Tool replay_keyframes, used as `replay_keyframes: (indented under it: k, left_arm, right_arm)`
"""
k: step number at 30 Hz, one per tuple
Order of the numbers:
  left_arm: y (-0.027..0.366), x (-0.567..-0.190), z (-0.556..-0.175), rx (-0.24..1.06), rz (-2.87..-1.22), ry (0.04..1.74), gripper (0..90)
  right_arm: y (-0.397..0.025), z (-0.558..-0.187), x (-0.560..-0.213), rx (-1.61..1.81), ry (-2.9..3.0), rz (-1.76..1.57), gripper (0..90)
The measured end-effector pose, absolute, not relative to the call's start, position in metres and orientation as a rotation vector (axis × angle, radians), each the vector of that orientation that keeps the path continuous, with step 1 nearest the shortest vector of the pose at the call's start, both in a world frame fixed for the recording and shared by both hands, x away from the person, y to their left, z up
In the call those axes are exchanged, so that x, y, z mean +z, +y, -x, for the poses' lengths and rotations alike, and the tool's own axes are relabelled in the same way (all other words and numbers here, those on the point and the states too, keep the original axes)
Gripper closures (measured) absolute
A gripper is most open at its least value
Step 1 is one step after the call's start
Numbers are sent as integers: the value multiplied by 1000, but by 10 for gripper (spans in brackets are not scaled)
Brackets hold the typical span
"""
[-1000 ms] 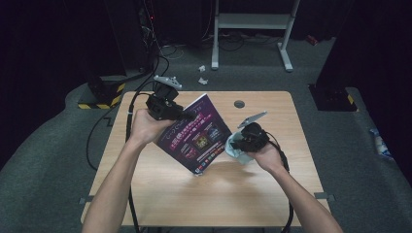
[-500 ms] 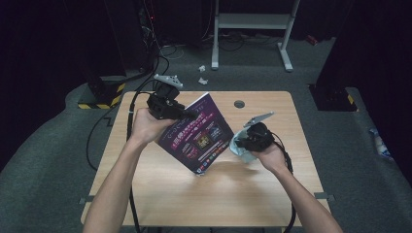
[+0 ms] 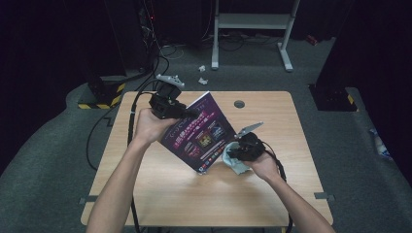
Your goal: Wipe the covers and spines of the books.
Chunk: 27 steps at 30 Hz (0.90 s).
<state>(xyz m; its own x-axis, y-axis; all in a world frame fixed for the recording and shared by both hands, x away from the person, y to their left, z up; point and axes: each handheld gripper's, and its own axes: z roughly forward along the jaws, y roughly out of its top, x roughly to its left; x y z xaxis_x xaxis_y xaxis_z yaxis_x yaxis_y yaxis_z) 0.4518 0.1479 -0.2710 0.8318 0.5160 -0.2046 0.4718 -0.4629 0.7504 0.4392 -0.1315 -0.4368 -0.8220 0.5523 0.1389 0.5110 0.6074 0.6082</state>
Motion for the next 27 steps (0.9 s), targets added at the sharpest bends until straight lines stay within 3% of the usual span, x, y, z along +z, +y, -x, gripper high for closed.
replay_keyframes:
  k: [9,17,21,27]
  left_arm:
    - [148,-272,-459,83,-2106,766,837]
    - [140,-272,-467,61,-2111,777,835]
    - [147,-271,-464,85,-2116,785,835]
    - [158,-268,-457,111,-2105,800,836]
  right_arm:
    - [-117,-436,-443,1024,2785,-898,844]
    - [-66,-422,-443,1047,2854,-696,844]
    - [-75,-427,-457,983,2846,-780,844]
    - [-124,-434,-459,781,2790,-914,844]
